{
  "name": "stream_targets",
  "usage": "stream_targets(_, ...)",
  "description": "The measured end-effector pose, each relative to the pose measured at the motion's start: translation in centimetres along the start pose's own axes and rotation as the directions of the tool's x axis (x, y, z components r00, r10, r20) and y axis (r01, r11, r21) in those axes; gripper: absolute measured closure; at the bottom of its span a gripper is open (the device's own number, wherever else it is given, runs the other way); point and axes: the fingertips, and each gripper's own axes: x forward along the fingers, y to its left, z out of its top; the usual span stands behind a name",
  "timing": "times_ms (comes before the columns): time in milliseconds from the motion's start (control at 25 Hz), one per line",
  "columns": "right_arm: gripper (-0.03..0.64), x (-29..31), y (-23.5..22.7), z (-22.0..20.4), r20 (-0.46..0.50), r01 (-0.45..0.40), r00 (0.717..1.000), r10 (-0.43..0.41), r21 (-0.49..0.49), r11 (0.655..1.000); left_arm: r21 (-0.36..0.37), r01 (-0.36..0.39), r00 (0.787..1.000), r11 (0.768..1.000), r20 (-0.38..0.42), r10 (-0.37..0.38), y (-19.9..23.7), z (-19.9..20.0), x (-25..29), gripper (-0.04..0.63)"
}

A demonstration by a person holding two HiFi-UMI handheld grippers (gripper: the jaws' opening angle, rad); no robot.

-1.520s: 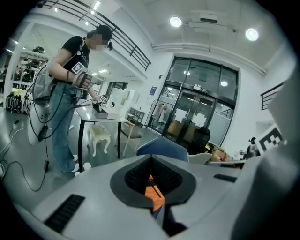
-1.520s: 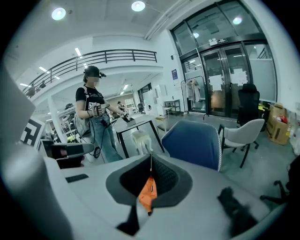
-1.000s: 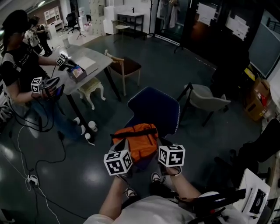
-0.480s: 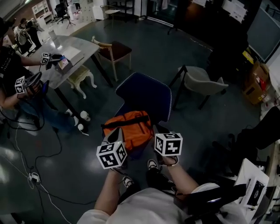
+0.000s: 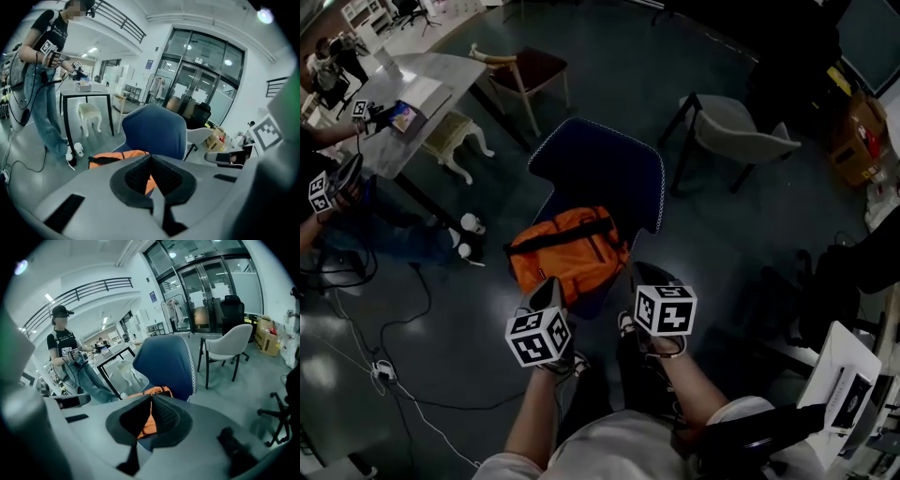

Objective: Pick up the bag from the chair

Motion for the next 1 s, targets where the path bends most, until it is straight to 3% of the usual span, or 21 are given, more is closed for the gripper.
stream_targets(320, 0.583, 3.1, -3.8, -4.5, -0.086, 0.001, 0.996, 0.003, 0.047, 0.999, -0.041, -0.046, 0.994, 0.998, -0.1, 0.042, 1.0, -5.5, 4.3, 0.583)
stream_targets(600, 0.583, 7.1, -6.3, -7.7, -0.136, -0.009, 0.991, 0.018, 0.064, 0.998, -0.071, -0.089, 0.989, 0.994, -0.127, 0.079, 3.0, -8.7, 8.9, 0.581)
stream_targets(1000, 0.583, 12.7, -9.9, -12.5, -0.169, 0.008, 0.986, 0.009, 0.099, 0.995, -0.041, -0.05, 0.978, 0.998, -0.204, 0.04, 2.3, -15.3, 15.8, 0.582)
